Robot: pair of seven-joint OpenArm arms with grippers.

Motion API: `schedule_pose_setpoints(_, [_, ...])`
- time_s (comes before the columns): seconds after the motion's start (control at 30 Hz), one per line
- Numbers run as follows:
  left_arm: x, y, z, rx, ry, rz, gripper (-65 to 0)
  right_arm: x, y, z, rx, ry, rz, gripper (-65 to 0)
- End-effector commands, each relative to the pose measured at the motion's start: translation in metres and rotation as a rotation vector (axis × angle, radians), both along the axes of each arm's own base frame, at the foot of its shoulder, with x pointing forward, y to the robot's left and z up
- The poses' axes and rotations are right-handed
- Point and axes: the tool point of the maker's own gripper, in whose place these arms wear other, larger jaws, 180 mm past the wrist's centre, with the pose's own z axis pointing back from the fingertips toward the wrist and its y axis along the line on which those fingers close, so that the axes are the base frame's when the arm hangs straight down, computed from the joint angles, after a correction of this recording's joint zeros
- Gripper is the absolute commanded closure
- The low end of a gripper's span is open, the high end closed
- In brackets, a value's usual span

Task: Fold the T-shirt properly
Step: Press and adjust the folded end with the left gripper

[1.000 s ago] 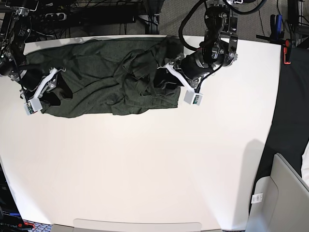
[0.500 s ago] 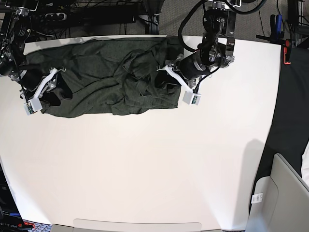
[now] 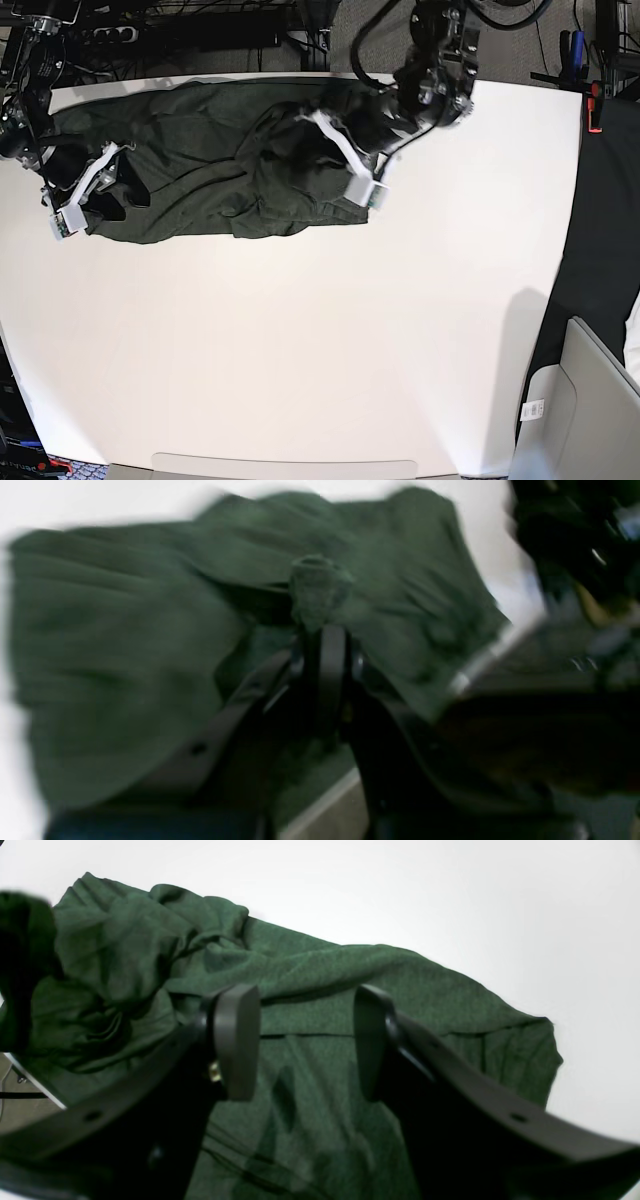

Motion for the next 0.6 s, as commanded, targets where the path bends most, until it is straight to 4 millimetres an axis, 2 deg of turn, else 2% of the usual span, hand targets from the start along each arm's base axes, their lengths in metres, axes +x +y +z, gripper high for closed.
schedule_pose_setpoints(0.0, [0.000, -0.016, 0.016, -0.051, -0.038, -0.026, -0.1, 0.007, -0.001, 0.017, 0.010, -0.058, 0.009, -27.6])
schedule_pose_setpoints(0.07, [-0.009, -0.033, 0.020, -0.068, -0.041, -0.073, -0.1, 0.007, -0.001, 0.017, 0.009, -0.058, 0.008, -27.6])
schedule_pose_setpoints(0.17, [-0.011, -0.040, 0.024, -0.075, -0.050, -0.095, -0.1, 0.007, -0.001, 0.016, 0.009, -0.055, 0.008, -27.6])
schedule_pose_setpoints(0.3, [-0.014, -0.058, 0.032, -0.077, -0.078, -0.169, -1.0, 0.007, -0.001, 0.016, 0.010, -0.054, 0.007, -27.6])
schedule_pose_setpoints(0.57, [-0.020, -0.061, 0.027, -0.016, -0.037, -0.258, -16.3, 0.007, -0.001, 0.016, 0.010, -0.056, 0.007, -27.6])
